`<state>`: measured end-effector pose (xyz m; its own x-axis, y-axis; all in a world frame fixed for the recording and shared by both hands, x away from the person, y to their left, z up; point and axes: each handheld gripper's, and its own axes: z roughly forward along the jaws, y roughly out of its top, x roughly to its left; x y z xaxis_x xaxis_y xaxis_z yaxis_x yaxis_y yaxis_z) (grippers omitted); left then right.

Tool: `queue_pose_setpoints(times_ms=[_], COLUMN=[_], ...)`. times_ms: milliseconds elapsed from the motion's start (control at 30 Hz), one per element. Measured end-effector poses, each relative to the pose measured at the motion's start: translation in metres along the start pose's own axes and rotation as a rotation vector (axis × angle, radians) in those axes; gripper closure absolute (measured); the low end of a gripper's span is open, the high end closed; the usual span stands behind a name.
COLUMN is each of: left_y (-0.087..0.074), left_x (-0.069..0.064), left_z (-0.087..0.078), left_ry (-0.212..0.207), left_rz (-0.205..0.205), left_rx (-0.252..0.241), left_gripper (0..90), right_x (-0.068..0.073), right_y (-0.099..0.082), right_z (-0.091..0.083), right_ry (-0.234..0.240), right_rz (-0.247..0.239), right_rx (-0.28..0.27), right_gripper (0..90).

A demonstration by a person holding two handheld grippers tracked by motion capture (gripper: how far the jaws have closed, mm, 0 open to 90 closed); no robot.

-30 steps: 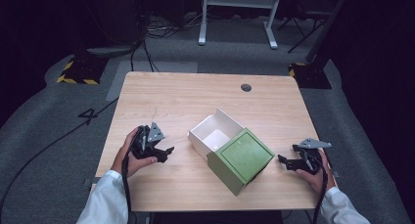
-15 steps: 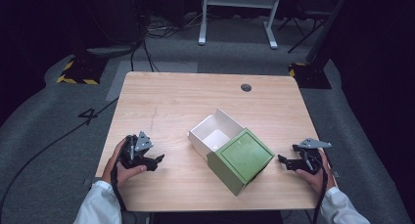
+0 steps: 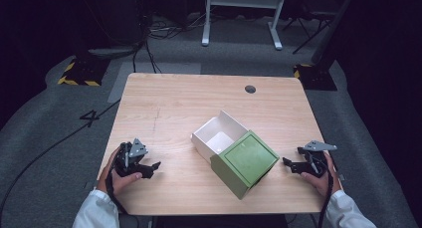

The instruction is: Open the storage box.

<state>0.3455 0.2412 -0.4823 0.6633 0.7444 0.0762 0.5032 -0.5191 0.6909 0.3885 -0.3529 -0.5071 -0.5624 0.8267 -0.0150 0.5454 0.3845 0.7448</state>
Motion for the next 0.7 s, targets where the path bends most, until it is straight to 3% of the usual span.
queue_pose_setpoints(times_ms=[100, 267, 433, 500, 700], left_y=[-0.003, -0.016, -0.024, -0.029, -0.029], left_x=[0.001, 0.009, 0.01, 0.01, 0.008], left_z=[0.0, 0.001, 0.008, 0.008, 0.008], left_ry=[0.001, -0.015, -0.028, -0.017, -0.007], left_rz=[-0.01, -0.073, -0.099, -0.106, -0.125], left_rx=[0.009, 0.006, 0.03, -0.002, -0.003], left_gripper=[16.9, 16.8, 15.5, 15.5, 15.1], right_x=[0.0, 0.0, 0.0, 0.0, 0.0], right_y=[0.0, 0.0, 0.0, 0.0, 0.0], right_z=[0.0, 0.0, 0.0, 0.0, 0.0], right_ry=[0.0, 0.001, 0.001, 0.001, 0.003], right_rz=[0.0, 0.0, 0.0, 0.0, -0.001], right_rx=[0.0, 0.0, 0.0, 0.0, 0.0], right_gripper=[16.3, 16.4, 16.3, 16.4, 16.3])
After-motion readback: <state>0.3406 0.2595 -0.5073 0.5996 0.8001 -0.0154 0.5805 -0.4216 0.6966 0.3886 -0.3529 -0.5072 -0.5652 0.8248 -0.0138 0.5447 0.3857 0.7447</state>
